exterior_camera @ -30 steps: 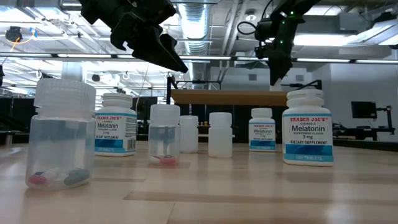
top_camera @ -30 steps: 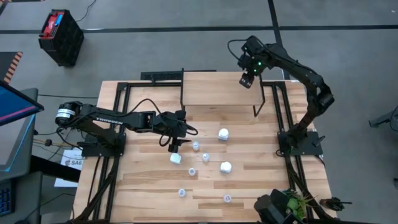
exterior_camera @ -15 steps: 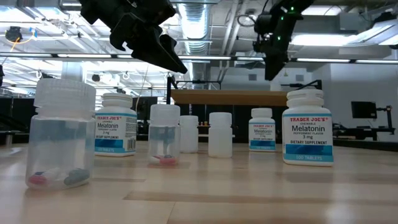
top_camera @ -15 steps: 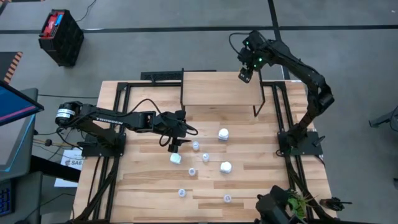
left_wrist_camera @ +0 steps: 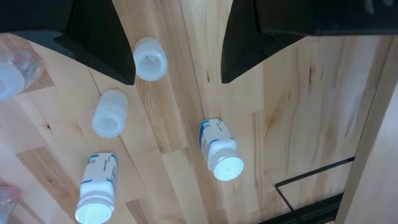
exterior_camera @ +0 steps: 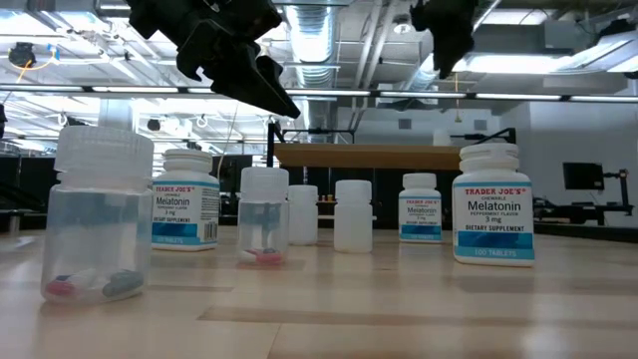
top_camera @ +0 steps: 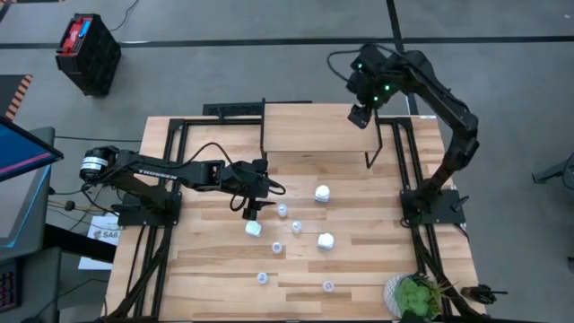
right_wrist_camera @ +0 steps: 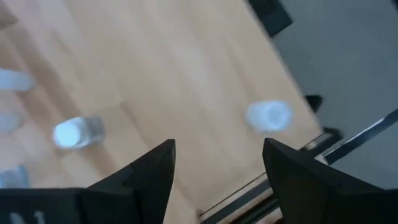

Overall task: Pick and place medicine bottles onto shelf by color
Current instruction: Put the top right white medicine bottle on the shelf

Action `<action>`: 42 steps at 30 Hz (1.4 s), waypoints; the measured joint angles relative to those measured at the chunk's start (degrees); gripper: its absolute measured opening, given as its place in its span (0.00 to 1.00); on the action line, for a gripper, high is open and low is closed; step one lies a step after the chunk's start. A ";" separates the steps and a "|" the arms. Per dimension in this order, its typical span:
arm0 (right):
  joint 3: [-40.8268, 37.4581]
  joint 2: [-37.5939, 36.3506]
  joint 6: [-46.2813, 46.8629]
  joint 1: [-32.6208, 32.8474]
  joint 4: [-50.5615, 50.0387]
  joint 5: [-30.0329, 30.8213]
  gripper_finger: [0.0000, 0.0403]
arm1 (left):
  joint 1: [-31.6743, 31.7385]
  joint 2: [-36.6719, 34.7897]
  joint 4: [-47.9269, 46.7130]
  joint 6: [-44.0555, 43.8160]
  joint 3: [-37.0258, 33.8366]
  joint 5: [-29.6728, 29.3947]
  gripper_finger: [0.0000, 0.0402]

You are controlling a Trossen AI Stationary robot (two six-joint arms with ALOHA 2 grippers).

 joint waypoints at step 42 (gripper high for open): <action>-61.14 -30.32 32.80 41.22 43.00 1.63 0.66 | -0.03 0.00 -0.09 -4.96 0.00 0.17 0.56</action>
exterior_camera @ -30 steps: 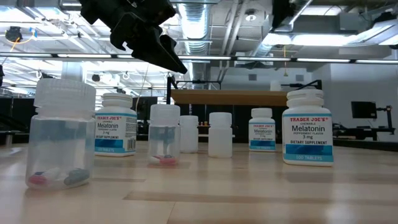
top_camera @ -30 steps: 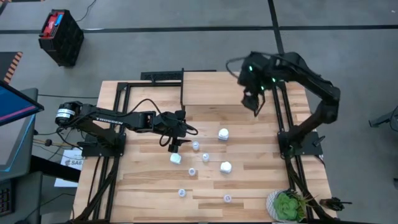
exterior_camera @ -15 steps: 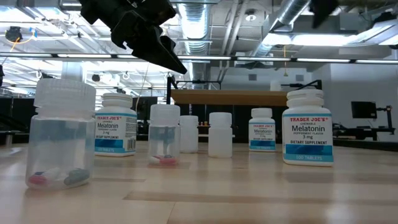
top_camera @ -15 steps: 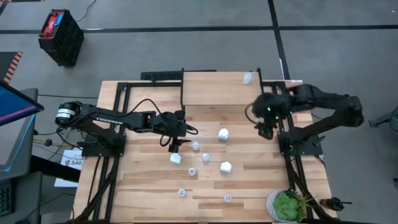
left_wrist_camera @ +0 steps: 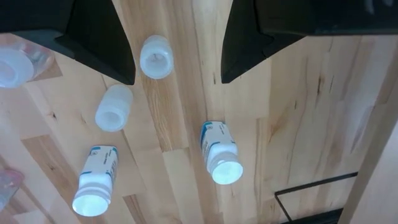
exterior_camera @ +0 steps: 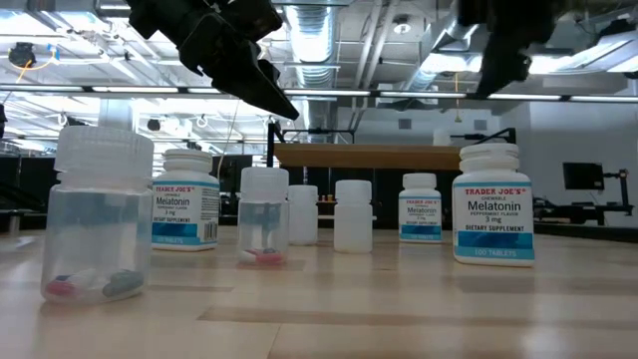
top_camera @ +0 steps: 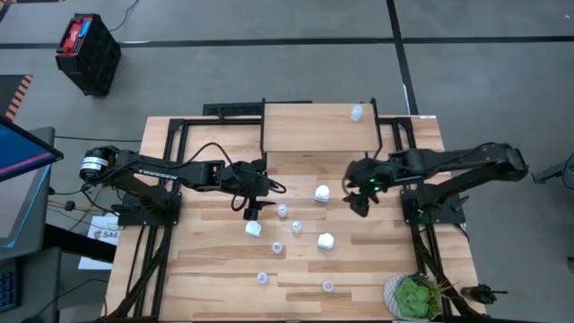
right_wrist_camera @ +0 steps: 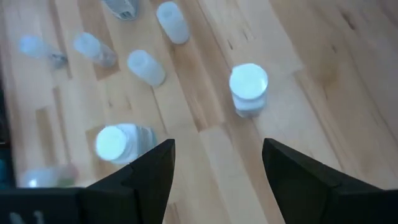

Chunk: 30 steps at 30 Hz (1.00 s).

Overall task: Pick and place medicine bottles onto shelf by color
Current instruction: Put the top right white medicine bottle on the shelf

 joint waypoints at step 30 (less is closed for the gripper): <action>0.09 21.00 -7.26 -2.58 14.91 10.54 0.66 | 0.00 0.00 0.04 0.00 0.00 0.02 0.56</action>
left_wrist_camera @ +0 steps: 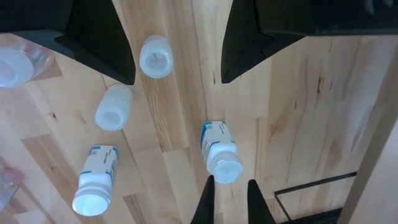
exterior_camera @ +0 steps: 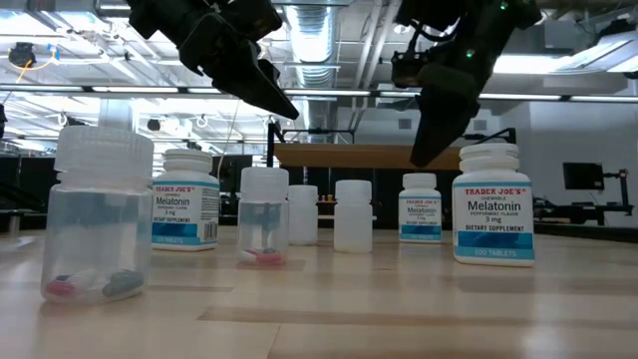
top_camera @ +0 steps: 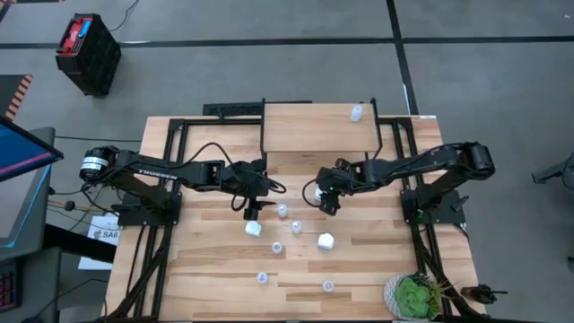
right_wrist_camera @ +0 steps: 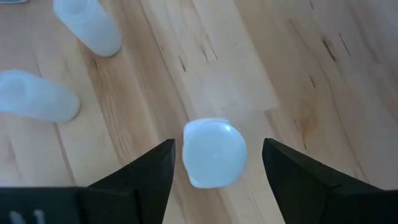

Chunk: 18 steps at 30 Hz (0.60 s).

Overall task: Pick and place medicine bottles onto shelf by color
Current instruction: Put the top right white medicine bottle on the shelf

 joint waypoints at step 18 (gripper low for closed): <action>0.05 2.31 -0.40 0.26 -0.05 -0.05 0.66 | 0.00 0.00 0.14 0.26 0.00 0.02 0.56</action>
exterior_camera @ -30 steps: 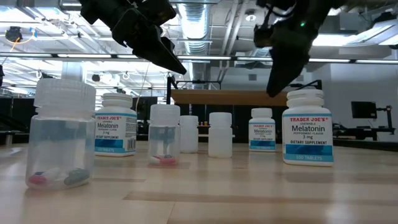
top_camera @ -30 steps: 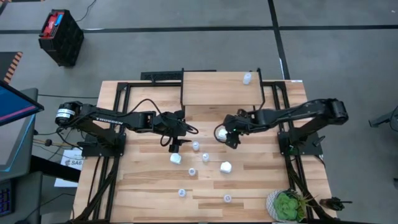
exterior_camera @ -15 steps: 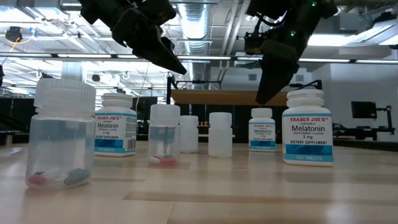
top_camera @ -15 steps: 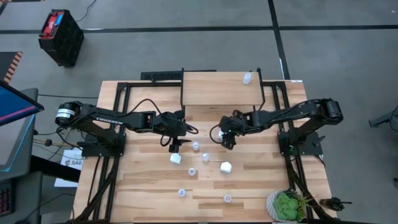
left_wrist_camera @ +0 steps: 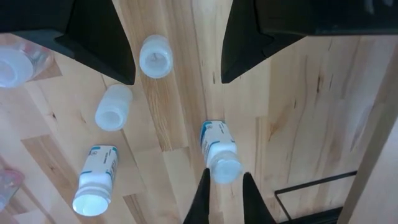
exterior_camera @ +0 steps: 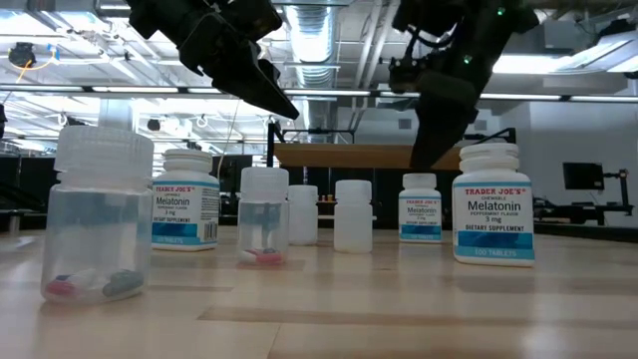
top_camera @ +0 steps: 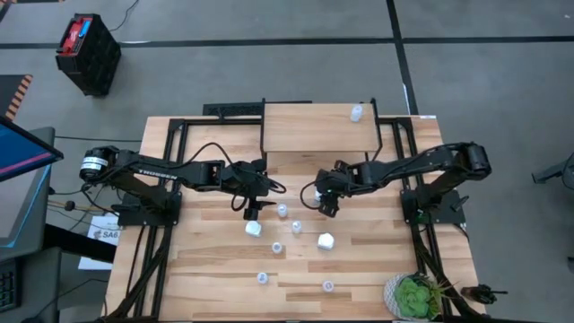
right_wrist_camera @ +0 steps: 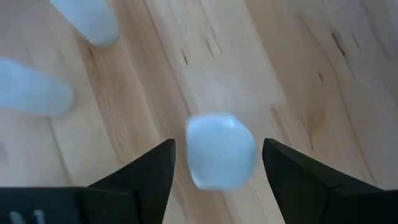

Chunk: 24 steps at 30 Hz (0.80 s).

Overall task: Pick and place medicine bottles onto shelf by color
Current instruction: Put the top right white medicine bottle on the shelf

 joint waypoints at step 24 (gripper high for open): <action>2.53 5.31 -2.59 0.02 -0.64 -0.49 0.43 | 0.02 0.00 -0.09 0.18 0.00 -0.09 0.56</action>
